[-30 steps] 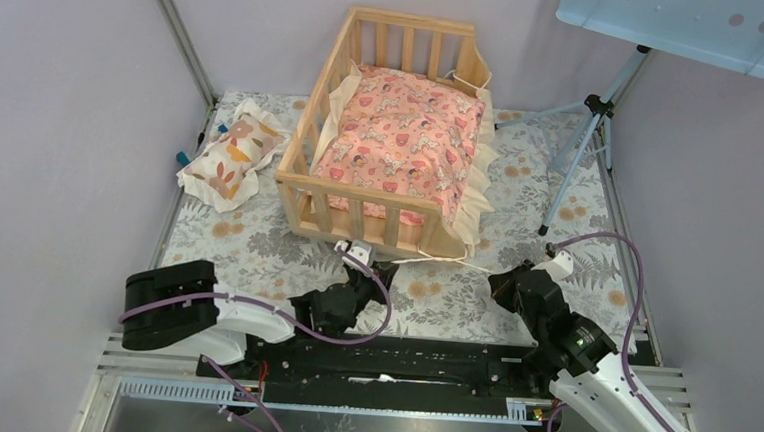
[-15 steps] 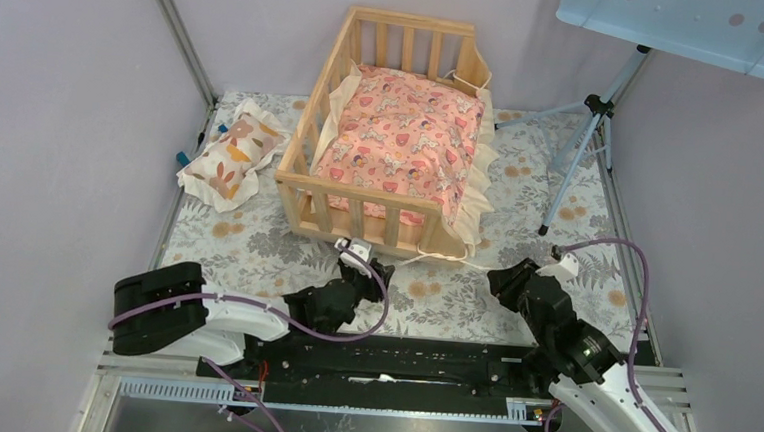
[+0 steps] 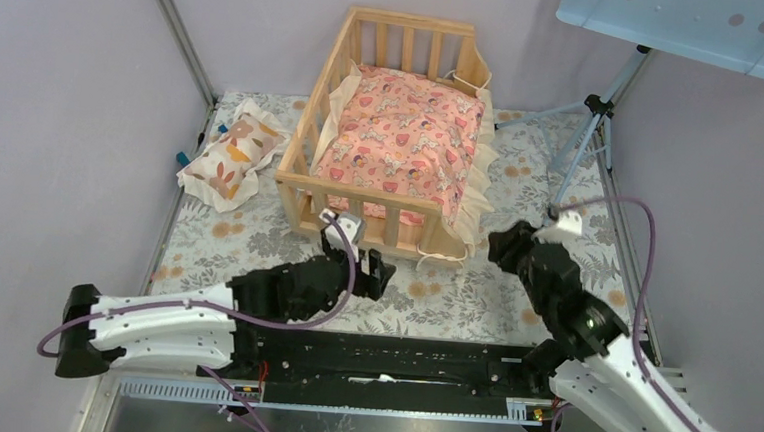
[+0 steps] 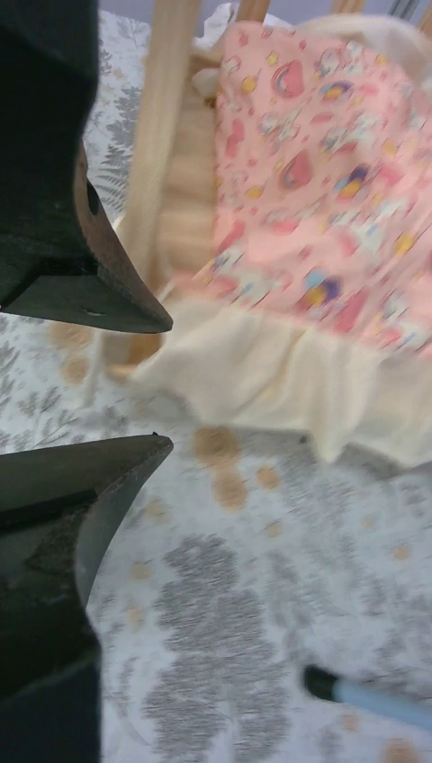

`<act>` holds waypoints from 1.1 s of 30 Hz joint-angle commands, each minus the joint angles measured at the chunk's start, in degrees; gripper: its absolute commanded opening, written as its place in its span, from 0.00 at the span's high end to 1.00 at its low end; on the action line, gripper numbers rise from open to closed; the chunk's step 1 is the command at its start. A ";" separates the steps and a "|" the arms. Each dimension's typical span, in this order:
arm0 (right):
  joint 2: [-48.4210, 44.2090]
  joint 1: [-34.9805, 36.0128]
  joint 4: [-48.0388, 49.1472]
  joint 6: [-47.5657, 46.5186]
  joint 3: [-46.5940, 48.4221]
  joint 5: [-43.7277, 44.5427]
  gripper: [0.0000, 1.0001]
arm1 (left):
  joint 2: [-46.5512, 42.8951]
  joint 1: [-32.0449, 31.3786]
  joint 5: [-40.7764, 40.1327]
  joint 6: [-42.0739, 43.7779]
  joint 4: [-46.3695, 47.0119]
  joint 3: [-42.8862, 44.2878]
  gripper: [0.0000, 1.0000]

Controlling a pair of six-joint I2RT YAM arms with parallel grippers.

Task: Set up the pet bed
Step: Adjust the mattress on the bed frame.

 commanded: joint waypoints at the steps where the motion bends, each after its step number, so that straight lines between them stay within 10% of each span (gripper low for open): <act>1: 19.61 -0.28 10.51 -14.18 16.38 1.12 0.47 | -1.40 0.56 -0.79 -1.46 -19.93 16.31 0.28; 10: 59.21 -17.72 14.03 -17.58 52.79 -42.57 0.45 | 14.25 28.74 27.34 12.83 -21.71 45.25 0.32; 18: 87.08 -19.70 18.71 -8.88 78.27 -70.95 0.51 | 20.34 50.02 33.98 8.33 -20.15 49.42 0.25; 33: 91.96 -18.90 40.82 3.33 52.48 -69.52 0.58 | 26.08 72.31 30.43 0.73 -12.75 41.75 0.14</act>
